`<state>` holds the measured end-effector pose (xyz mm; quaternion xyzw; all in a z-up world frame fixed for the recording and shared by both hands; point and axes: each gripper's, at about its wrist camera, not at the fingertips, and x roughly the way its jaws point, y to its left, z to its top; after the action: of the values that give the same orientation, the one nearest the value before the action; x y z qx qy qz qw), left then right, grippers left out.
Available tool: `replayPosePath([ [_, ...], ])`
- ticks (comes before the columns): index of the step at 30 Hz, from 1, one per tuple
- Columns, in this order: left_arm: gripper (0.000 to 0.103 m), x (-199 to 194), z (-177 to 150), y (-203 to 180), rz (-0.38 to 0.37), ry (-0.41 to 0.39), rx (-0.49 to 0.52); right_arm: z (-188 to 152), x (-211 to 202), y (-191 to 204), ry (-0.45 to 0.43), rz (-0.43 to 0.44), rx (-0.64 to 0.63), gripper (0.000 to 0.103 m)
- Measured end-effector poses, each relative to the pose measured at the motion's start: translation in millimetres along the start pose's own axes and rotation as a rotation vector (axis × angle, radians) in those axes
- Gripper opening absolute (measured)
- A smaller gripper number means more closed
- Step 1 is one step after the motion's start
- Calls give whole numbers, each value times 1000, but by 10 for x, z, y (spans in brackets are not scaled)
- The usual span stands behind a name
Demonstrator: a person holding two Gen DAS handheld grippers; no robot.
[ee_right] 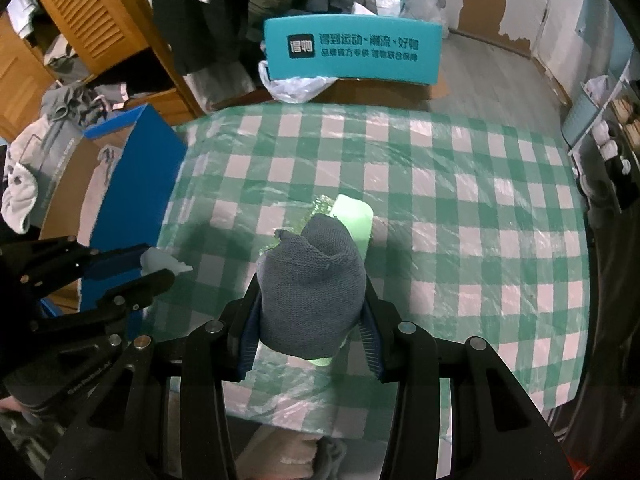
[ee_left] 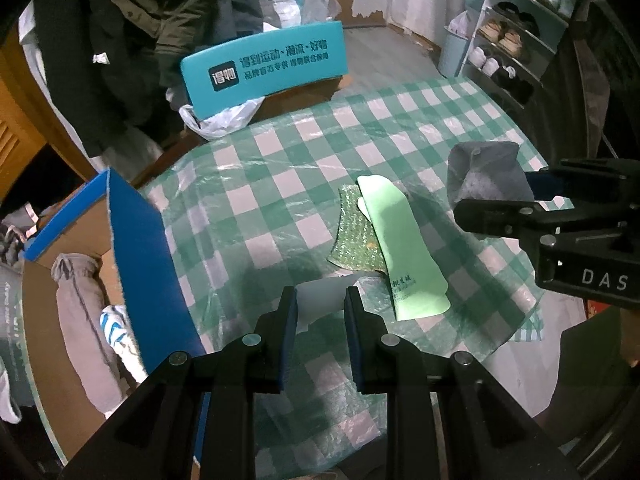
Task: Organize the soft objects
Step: 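Lift the grey sock with the right tool and carry it toward the box, then lower the grey sock into the box and open the right tool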
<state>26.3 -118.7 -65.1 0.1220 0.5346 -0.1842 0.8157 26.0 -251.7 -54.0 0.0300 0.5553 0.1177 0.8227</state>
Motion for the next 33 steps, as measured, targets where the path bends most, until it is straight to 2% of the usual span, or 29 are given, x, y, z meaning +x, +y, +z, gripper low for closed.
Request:
replayPosePath([
  [15, 23, -308, -59, 254, 25, -53, -47, 146, -113, 353, -32, 19, -48, 43],
  [33, 23, -609, -260, 786, 74, -105, -138, 368, -140, 972, -59, 49, -135, 43],
])
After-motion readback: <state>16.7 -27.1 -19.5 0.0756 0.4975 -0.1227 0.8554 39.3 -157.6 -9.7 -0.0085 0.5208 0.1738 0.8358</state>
